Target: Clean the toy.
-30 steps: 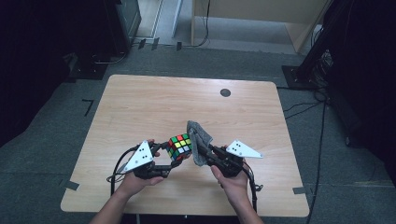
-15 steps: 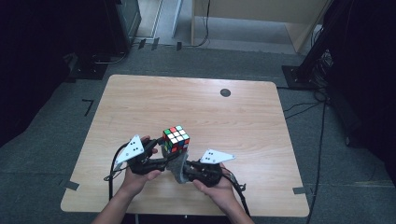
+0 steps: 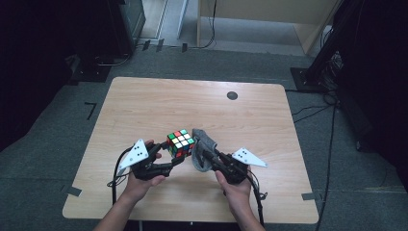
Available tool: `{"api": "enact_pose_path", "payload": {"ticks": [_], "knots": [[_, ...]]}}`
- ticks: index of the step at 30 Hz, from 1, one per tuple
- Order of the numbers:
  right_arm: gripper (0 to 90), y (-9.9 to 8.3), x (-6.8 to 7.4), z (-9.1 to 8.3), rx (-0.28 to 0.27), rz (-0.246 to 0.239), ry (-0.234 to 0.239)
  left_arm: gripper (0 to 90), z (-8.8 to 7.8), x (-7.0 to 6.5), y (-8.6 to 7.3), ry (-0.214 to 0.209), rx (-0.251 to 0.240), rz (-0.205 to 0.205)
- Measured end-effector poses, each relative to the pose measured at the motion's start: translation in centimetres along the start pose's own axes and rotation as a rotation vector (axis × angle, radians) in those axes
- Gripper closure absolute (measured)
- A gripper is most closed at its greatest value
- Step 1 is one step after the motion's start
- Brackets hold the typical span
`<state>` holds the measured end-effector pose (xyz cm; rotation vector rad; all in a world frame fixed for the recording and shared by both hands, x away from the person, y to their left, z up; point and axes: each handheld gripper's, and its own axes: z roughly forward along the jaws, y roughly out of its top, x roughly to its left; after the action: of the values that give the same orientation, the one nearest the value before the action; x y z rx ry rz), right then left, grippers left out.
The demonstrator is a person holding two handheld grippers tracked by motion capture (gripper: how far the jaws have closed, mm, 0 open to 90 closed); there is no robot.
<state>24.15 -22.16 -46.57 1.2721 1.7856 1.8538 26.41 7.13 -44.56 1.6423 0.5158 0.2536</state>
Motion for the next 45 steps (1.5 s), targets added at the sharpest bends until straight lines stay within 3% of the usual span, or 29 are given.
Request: {"api": "enact_pose_path", "payload": {"ticks": [3, 5, 8, 12, 15, 17, 20, 21, 24, 26, 28, 30, 32, 34, 36, 38, 41, 43, 45], "knots": [[72.2, 1.1, -0.1, -0.8, -0.049, -0.008, 0.011, 34.3, 0.5, -0.5, -0.2, -0.021, 0.037, 0.034], [71.9, 1.4, -0.1, -0.9, -0.054, -0.009, 0.045, 34.3, 0.8, -0.8, -0.3, -0.037, 0.048, 0.046], [71.5, 0.6, 0.3, 0.1, 0.03, 0.003, 0.118, 34.3, 0.9, -1.1, -0.2, -0.048, 0.05, 0.046], [71.0, -1.0, 0.2, 1.6, 0.167, 0.013, 0.149, 34.3, 0.7, -0.9, -0.2, -0.047, 0.039, 0.026], [71.3, -0.9, 0.0, 1.5, 0.17, -0.002, 0.119, 34.3, 0.8, -1.0, -0.2, -0.035, 0.058, 0.056], [71.6, -0.1, -0.1, 0.8, 0.11, 0.013, 0.111, 34.3, 1.0, -1.1, -0.4, -0.016, 0.089, 0.086], [71.8, 0.8, -0.1, 0.0, 0.055, 0.0, 0.11, 34.3, 1.1, -1.1, -0.5, -0.019, 0.085, 0.071], [71.8, 0.7, -0.1, 0.1, 0.062, 0.004, 0.116, 34.3, 1.0, -1.0, -0.4, -0.022, 0.077, 0.064], [71.9, -0.7, 0.4, 1.3, 0.155, -0.008, 0.127, 34.3, 0.8, -1.0, -0.2, -0.025, 0.062, 0.057], [72.2, -1.5, 0.7, 2.0, 0.23, -0.043, 0.086, 34.3, 0.8, -1.0, -0.1, -0.016, 0.061, 0.061], [72.3, -1.3, 0.3, 1.8, 0.217, -0.023, 0.038, 34.3, 0.7, -0.9, -0.2, -0.009, 0.068, 0.066], [72.4, -0.4, -0.3, 0.8, 0.143, 0.009, 0.001, 34.3, 0.9, -0.8, -0.3, 0.006, 0.089, 0.078], [72.5, 1.0, -0.3, -0.6, 0.043, -0.026, -0.049, 34.3, 1.2, -0.9, -0.6, 0.031, 0.127, 0.109], [72.4, 2.3, 0.5, -1.7, -0.036, -0.086, -0.045, 34.3, 1.7, -1.3, -1.0, 0.057, 0.181, 0.162], [72.2, 3.0, 2.0, -2.1, -0.072, -0.185, -0.025, 34.3, 2.3, -1.7, -1.4, 0.068, 0.22, 0.202], [71.9, 3.1, 3.5, -1.9, -0.073, -0.267, 0.017, 34.3, 2.6, -2.1, -1.5, 0.054, 0.227, 0.209], [71.8, 2.2, 4.7, -1.1, -0.015, -0.36, -0.015, 34.3, 2.6, -2.5, -1.4, 0.056, 0.238, 0.233], [72.1, 1.8, 4.1, -0.8, 0.009, -0.329, -0.046, 34.3, 2.6, -2.5, -1.5, 0.075, 0.248, 0.239], [72.2, 1.5, 3.0, -0.7, 0.05, -0.318, -0.114, 34.3, 2.5, -2.3, -1.4, 0.077, 0.238, 0.221]]}}
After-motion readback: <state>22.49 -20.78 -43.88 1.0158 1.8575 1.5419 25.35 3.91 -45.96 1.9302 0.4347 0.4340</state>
